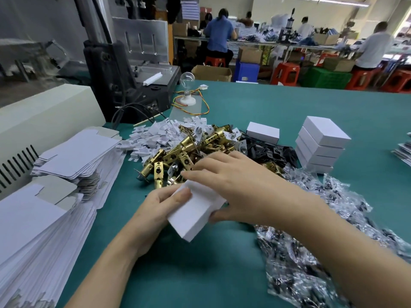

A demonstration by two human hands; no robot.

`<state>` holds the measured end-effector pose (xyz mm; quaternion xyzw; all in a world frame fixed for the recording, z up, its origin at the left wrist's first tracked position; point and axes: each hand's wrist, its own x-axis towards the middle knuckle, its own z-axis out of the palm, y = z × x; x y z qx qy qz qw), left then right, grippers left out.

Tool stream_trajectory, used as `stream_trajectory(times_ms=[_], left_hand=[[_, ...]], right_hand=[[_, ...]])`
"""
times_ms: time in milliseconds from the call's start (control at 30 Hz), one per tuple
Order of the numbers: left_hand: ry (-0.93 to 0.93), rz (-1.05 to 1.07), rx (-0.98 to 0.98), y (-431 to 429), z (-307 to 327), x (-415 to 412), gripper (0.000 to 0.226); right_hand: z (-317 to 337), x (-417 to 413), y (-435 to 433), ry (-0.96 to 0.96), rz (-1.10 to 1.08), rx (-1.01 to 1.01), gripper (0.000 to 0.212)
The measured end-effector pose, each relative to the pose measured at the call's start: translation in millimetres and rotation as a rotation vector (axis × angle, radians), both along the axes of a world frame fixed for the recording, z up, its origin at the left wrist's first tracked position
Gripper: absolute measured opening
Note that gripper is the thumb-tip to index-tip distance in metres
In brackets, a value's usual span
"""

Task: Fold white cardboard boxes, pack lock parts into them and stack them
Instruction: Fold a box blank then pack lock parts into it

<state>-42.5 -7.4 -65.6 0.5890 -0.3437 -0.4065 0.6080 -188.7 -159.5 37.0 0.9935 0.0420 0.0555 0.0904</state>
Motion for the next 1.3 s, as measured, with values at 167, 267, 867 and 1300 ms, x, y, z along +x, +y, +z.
stream_trajectory(times_ms=[167, 267, 867, 1300], left_hand=[[0.250, 0.050, -0.163, 0.3, 4.4, -1.8, 0.047], [0.452, 0.054, -0.312, 1.2, 8.5, 0.7, 0.056], [0.422, 0.024, -0.263, -8.8, 1.8, -5.2, 0.073], [0.414, -0.023, -0.257, -14.5, -2.2, -5.2, 0.069]], right_hand=[[12.2, 8.3, -12.3, -0.024, 0.019, -0.090, 0.083], [25.5, 8.7, -44.9, -0.147, -0.043, 0.164, 0.082], [-15.7, 70.3, -268.8, -0.098, -0.956, 0.489, 0.086], [-45.4, 80.2, -302.9, 0.048, -0.994, 0.410, 0.077]])
